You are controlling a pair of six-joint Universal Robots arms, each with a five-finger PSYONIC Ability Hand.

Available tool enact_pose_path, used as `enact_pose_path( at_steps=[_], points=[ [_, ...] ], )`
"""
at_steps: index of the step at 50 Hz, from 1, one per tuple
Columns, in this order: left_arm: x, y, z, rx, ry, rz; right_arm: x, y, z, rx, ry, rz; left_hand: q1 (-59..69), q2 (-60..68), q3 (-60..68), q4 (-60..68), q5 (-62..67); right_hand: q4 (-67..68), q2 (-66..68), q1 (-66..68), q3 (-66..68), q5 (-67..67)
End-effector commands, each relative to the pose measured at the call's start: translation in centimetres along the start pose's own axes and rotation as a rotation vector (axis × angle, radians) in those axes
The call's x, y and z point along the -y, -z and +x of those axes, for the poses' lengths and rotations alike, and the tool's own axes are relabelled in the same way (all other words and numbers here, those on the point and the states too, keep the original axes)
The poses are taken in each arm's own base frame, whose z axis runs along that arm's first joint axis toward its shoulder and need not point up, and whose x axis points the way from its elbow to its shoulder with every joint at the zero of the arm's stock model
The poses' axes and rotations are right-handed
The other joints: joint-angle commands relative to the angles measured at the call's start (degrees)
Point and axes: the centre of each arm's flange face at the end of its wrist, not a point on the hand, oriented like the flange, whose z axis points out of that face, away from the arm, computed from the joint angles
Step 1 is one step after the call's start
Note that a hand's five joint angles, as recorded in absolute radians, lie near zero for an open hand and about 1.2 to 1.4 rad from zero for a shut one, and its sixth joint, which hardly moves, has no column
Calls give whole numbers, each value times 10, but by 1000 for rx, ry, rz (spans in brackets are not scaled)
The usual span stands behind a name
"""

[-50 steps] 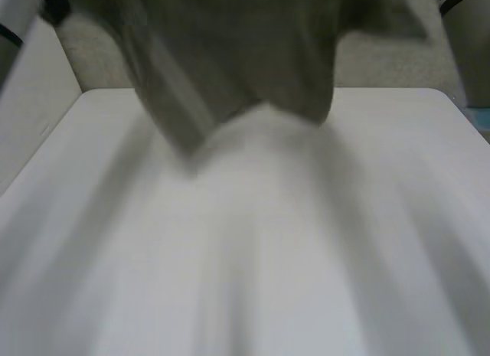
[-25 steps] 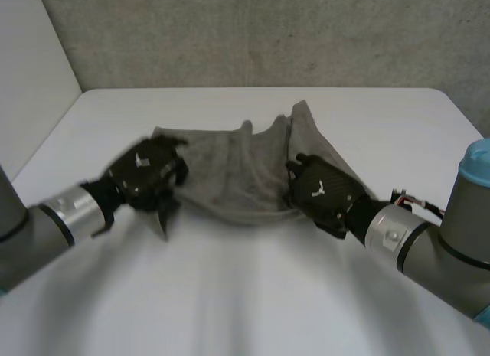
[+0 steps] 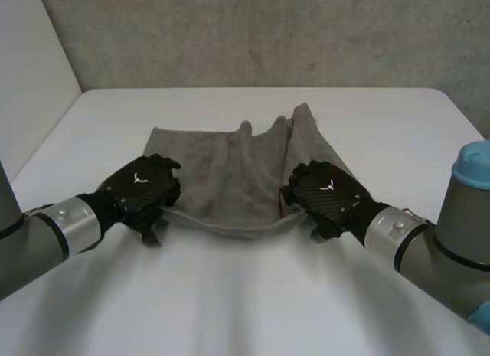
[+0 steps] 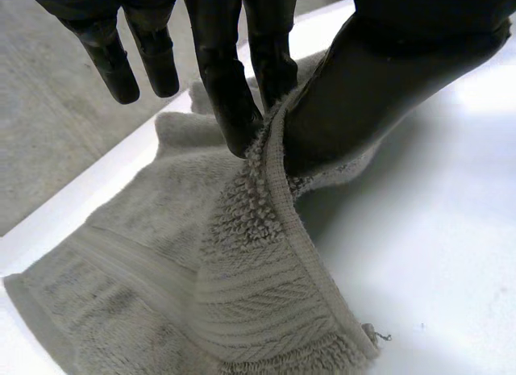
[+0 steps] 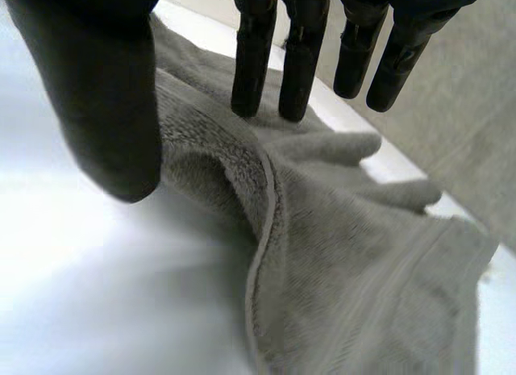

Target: Fold the towel.

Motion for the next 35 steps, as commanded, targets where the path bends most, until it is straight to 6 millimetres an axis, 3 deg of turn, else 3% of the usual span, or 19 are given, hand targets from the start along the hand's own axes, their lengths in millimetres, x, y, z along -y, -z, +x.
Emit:
enact_pose_path(
  at_steps=[1,8,16,22,27,35],
  points=[
    [17,7,-4,26,72,45,-19,-8,0,-30,-165,-35,86,35,-28,-32,50,-41,-51,-49,-30,-35],
    [49,20,-11,57,183,138,-35,-13,-1,-74,-237,-52,86,35,-28,-32,50,-41,-54,-53,-30,-38],
    [70,29,-14,69,233,206,-37,-19,3,-172,-206,-23,86,35,-28,-32,50,-41,-36,-34,-30,-20],
    [67,29,-16,77,244,197,-43,-26,9,-221,-207,-14,86,35,-28,-32,50,-41,-27,-26,-30,-12],
    [63,29,-18,81,258,185,-50,-37,11,-218,-308,1,86,35,-28,-32,50,-41,-27,-26,-30,-12],
    [61,33,-26,112,266,183,-51,-54,6,-202,-372,18,86,35,-28,-32,50,-41,-22,-21,-30,-6]
  ],
)
